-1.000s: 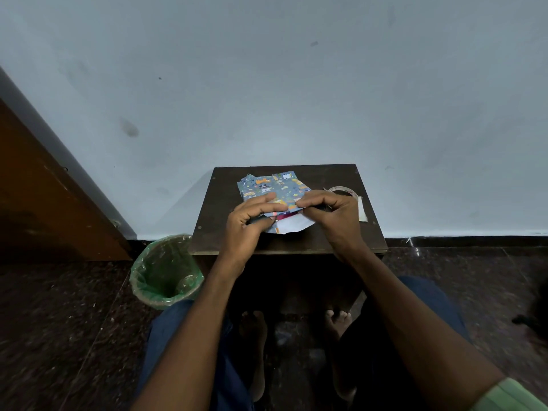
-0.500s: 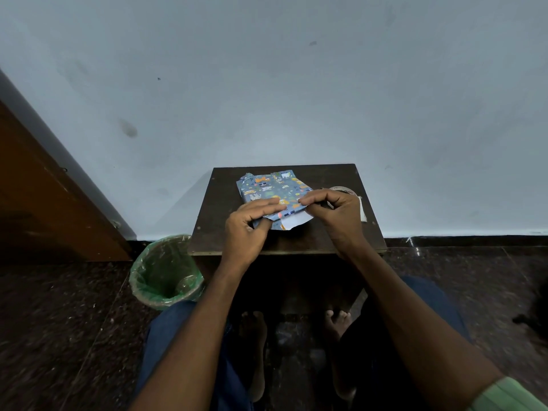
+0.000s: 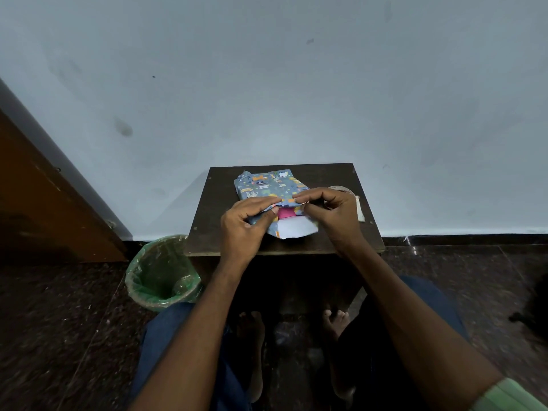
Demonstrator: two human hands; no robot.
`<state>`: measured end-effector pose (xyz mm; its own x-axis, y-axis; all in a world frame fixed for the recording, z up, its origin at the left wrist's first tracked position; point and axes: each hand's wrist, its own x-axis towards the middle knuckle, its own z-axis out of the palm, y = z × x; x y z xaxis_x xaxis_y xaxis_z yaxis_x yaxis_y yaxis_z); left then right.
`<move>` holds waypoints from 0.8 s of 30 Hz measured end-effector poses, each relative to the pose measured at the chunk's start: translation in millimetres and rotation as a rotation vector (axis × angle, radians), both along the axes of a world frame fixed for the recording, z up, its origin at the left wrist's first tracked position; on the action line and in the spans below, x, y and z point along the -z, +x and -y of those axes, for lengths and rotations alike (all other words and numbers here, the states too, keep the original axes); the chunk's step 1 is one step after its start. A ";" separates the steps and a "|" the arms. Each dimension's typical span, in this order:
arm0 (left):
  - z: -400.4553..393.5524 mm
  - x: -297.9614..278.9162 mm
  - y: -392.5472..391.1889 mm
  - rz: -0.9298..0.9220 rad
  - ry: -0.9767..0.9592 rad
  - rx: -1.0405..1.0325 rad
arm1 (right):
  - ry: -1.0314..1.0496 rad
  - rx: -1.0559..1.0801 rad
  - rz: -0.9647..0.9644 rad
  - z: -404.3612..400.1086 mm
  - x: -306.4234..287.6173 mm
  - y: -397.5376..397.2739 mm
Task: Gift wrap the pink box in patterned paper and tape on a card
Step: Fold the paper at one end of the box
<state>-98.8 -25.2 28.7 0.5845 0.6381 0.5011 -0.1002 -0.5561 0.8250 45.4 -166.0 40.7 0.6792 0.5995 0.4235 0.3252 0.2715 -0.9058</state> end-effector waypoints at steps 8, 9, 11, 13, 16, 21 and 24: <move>-3.9 -4.2 -3.7 -0.013 -0.048 0.054 | -0.053 -0.009 0.180 3.9 -6.6 7.3; -3.9 -4.6 -3.7 -0.011 -0.057 0.057 | -0.063 0.011 0.187 3.5 -6.4 7.6; -4.9 -5.4 -3.6 -0.003 -0.063 0.068 | -0.082 0.035 0.205 3.1 -5.3 9.4; -6.6 -4.4 -3.2 0.005 -0.044 0.087 | -0.110 0.036 0.254 1.9 -2.7 12.5; -8.4 -2.4 -2.7 0.006 -0.020 0.095 | -0.141 0.074 0.395 -1.9 2.2 15.7; -8.4 -2.6 -2.7 -0.003 -0.009 0.072 | -0.120 0.233 0.596 -8.3 7.5 14.6; -9.4 -3.3 -4.9 -0.011 -0.004 0.081 | -0.118 0.323 0.626 -12.8 11.7 13.7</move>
